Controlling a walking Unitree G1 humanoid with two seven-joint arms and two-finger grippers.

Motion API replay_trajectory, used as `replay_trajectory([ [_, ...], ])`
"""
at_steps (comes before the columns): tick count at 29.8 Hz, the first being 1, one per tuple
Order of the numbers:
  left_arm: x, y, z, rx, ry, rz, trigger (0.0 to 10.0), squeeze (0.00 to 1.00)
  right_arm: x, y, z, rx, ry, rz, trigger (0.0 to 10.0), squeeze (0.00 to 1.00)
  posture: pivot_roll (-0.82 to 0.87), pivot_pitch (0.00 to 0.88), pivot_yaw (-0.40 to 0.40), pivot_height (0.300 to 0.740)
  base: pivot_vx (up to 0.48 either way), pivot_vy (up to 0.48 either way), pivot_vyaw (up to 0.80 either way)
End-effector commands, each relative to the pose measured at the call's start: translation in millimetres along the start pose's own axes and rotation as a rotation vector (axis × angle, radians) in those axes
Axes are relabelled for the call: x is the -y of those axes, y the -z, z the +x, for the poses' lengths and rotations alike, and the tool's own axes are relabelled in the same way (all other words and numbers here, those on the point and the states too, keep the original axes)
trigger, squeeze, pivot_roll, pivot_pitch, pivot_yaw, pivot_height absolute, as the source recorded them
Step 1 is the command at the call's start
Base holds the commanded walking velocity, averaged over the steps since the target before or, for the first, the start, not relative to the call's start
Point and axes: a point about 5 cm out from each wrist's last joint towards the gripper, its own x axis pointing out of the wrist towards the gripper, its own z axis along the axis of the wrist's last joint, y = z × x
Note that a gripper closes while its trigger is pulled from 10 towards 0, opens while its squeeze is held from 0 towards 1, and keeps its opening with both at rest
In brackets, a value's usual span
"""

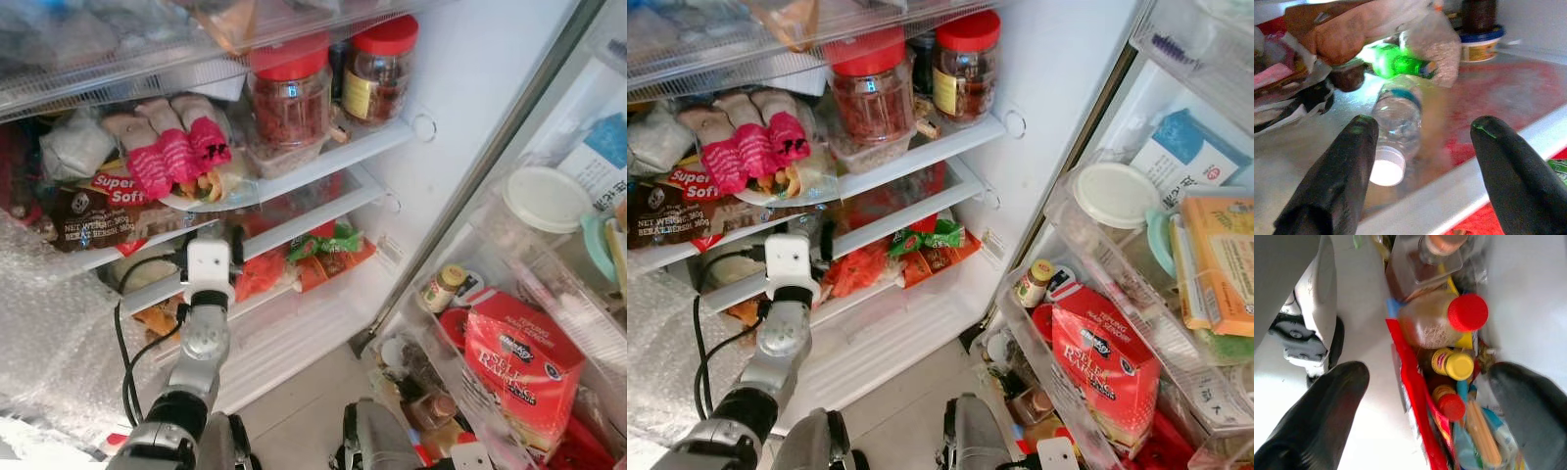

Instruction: Restocking fridge

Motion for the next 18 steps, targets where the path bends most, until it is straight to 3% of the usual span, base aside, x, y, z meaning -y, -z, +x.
replay_trajectory([
  [1, 5.7, -2, -11.8, 0.027, 0.099, 0.020, 10.0, 1.00, 2.0, 10, -2.9, -0.033, 0.010, 0.011, 10.0, 0.00, -0.21, 0.191, -0.050, 0.641, 0.000, 0.000, 0.00],
  [2, 5.7, -2, -11.8, 0.027, 0.099, 0.020, 10.0, 1.00, 2.0, 10, -2.9, -0.033, 0.010, 0.011, 10.0, 0.00, -0.21, 0.191, -0.050, 0.641, 0.000, 0.000, 0.00],
  [3, 8.9, 1, -19.8, 0.017, 0.152, 0.046, 10.0, 0.60, 1.9, 10, -2.9, -0.033, 0.009, 0.011, 10.0, 0.00, -0.20, 0.189, -0.048, 0.641, 0.000, 0.000, 0.00],
  [4, 9.7, 2, -23.3, 0.013, 0.169, 0.061, 10.0, 0.60, 1.9, 10, -2.9, -0.033, 0.009, 0.011, 10.0, 0.00, -0.20, 0.189, -0.048, 0.641, 0.000, 0.000, 0.00],
  [5, 9.3, 4, -27.2, 0.010, 0.177, 0.074, 10.0, 0.00, 1.6, 10, -2.9, -0.033, 0.008, 0.010, 10.0, 0.00, -0.21, 0.188, -0.045, 0.641, 0.000, 0.000, 0.00],
  [8, 2.2, 12, -45.0, -0.030, 0.167, 0.075, 10.0, 0.00, 0.9, 10, -2.9, -0.034, 0.005, 0.011, 10.0, 0.00, -0.22, 0.185, -0.043, 0.641, 0.000, 0.000, 0.00],
  [14, -7.3, 13, -62.8, -0.070, 0.148, 0.053, 10.0, 0.00, 1.1, 11, -3.2, -0.041, 0.005, 0.012, 10.0, 0.00, -0.21, 0.176, -0.039, 0.641, 0.000, 0.000, 0.00],
  [18, -6.5, 13, -63.7, -0.081, 0.150, 0.047, 10.0, 0.00, 0.7, 11, -3.3, -0.044, -0.001, 0.009, 10.0, 0.00, -0.21, 0.165, -0.036, 0.641, 0.000, 0.000, 0.00],
])
